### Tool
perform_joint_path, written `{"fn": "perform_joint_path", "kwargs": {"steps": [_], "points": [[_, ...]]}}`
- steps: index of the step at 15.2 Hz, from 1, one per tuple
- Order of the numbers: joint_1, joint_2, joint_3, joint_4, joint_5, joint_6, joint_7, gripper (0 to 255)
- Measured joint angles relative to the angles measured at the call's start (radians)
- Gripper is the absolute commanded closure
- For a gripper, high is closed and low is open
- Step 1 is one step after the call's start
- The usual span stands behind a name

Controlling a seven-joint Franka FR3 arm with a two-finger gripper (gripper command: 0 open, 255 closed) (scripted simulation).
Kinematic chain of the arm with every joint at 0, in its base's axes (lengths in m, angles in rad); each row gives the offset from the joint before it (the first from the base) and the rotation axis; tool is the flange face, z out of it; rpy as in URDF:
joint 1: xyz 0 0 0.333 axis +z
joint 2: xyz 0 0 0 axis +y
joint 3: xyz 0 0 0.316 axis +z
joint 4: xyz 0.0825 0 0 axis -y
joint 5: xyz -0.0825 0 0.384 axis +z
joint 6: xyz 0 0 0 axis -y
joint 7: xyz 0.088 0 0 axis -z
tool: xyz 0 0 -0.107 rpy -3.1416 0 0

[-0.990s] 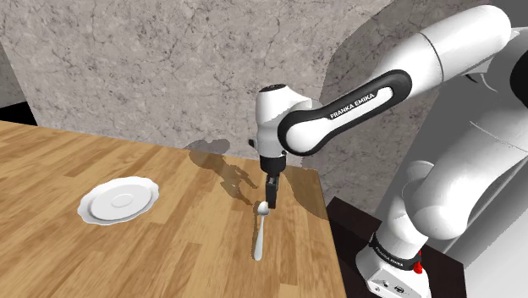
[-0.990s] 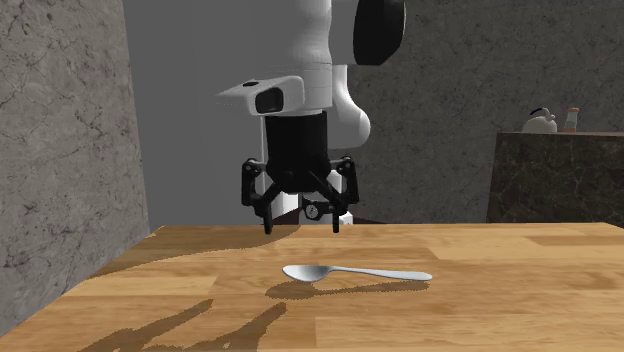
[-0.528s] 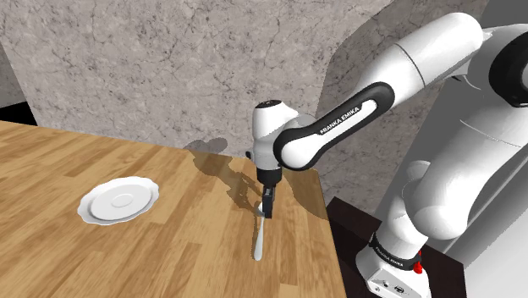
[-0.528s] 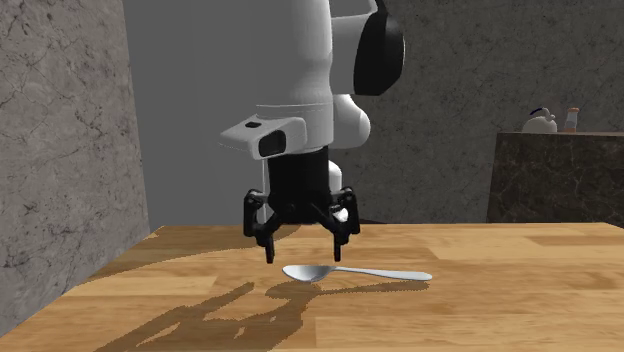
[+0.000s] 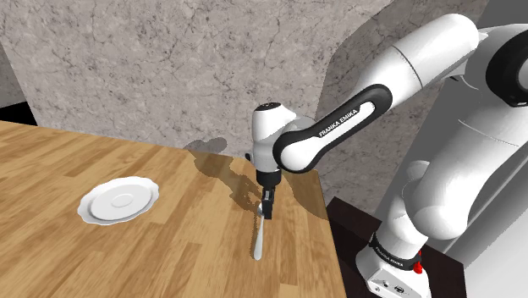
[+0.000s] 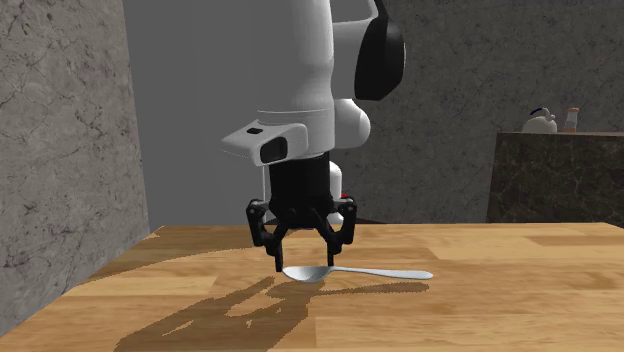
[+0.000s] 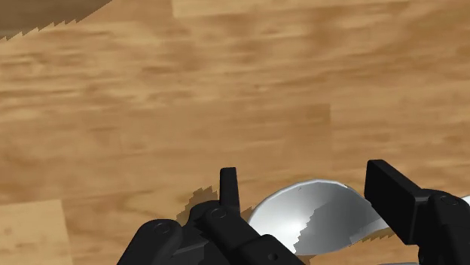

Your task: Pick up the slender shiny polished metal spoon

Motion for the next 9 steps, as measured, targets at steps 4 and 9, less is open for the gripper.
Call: {"fn": "perform_joint_path", "kwargs": {"steps": [4, 9], "points": [[0.0, -0.001, 0.0, -0.001, 0.0, 0.0, 0.0, 255], [0.002, -0.043, -0.002, 0.015, 0.007, -0.058, -0.004, 255]]}}
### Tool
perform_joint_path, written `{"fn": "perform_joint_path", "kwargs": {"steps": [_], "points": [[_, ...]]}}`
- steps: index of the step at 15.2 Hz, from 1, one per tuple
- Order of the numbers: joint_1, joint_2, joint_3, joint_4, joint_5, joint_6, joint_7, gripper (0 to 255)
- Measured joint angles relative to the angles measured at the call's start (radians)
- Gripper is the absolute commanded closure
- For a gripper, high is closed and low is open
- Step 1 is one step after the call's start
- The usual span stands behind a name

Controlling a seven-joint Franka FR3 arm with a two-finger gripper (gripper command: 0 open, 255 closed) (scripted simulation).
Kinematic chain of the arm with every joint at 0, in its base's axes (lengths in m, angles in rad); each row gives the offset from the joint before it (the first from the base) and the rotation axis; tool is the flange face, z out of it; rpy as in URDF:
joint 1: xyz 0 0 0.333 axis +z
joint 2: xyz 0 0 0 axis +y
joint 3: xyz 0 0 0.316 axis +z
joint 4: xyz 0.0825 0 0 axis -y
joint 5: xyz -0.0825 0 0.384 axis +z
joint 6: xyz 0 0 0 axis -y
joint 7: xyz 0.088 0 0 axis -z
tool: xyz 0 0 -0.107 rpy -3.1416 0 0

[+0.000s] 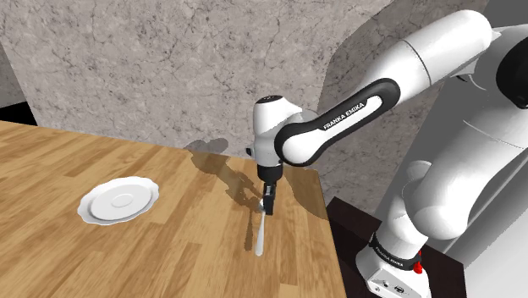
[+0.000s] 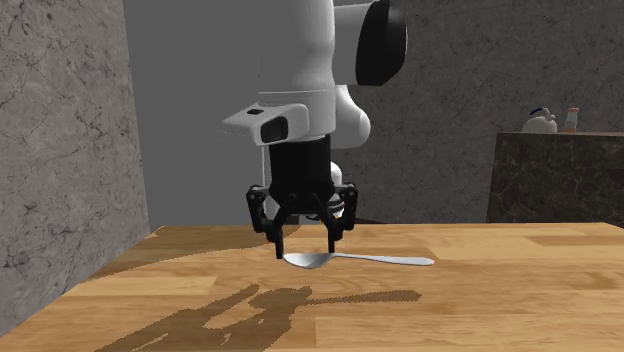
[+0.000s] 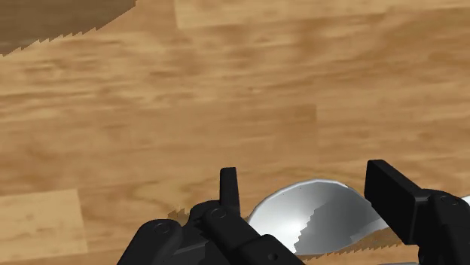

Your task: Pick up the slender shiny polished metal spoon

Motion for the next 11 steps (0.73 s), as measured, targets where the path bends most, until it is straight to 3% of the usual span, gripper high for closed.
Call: {"fn": "perform_joint_path", "kwargs": {"steps": [11], "points": [[0.001, -0.093, -0.01, 0.071, 0.008, -0.163, -0.009, 255]]}}
